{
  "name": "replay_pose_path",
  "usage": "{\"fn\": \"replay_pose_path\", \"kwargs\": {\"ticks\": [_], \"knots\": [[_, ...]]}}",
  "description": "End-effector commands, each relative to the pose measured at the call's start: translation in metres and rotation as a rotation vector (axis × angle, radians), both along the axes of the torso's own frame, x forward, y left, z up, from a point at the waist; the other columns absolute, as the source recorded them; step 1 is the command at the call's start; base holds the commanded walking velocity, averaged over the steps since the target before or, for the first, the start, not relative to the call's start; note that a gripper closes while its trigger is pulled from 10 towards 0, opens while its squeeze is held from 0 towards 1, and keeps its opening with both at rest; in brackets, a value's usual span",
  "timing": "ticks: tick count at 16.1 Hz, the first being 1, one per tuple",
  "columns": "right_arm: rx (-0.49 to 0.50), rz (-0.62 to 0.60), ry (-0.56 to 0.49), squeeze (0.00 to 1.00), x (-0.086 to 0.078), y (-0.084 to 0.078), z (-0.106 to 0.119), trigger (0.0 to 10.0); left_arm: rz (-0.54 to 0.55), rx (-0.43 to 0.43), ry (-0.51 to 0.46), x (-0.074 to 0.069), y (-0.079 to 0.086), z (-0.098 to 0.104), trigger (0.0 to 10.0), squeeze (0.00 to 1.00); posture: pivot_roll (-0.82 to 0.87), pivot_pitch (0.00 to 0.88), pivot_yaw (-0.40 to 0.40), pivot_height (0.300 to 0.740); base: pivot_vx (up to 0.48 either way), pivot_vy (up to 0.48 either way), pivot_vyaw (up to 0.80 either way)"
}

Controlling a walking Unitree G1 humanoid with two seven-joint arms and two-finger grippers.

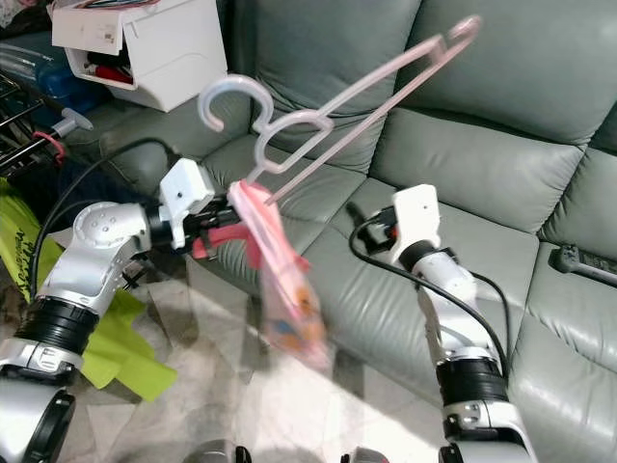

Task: Hang hanger

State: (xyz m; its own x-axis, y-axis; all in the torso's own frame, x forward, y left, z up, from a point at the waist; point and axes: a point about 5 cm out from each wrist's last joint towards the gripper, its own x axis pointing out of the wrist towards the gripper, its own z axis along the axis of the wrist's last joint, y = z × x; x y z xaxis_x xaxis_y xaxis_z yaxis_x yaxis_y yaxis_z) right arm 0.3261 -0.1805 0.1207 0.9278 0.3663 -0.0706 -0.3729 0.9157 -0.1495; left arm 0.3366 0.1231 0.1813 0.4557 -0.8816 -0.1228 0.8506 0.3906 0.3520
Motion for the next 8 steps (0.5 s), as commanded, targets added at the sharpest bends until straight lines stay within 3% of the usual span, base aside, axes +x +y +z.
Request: {"fn": "replay_pose_path", "kwargs": {"ticks": [1,4,8], "knots": [[-0.014,0.084,0.071,0.00,-0.002,0.007,-0.009,10.0,-0.030,-0.014,-0.055,0.002,-0.006,0.018,0.0,0.00,-0.01,0.014,0.092,0.740,0.000,0.000,0.00],[-0.031,0.226,0.210,0.00,-0.014,0.010,-0.027,10.0,-0.072,-0.029,-0.080,-0.002,-0.015,0.031,0.0,0.00,-0.01,0.014,0.092,0.740,0.000,0.000,0.00],[-0.068,0.175,0.255,0.00,-0.011,-0.002,-0.035,10.0,-0.167,-0.066,-0.077,-0.015,-0.030,0.043,0.0,0.00,-0.01,0.016,0.089,0.740,0.000,0.000,0.00]]}}
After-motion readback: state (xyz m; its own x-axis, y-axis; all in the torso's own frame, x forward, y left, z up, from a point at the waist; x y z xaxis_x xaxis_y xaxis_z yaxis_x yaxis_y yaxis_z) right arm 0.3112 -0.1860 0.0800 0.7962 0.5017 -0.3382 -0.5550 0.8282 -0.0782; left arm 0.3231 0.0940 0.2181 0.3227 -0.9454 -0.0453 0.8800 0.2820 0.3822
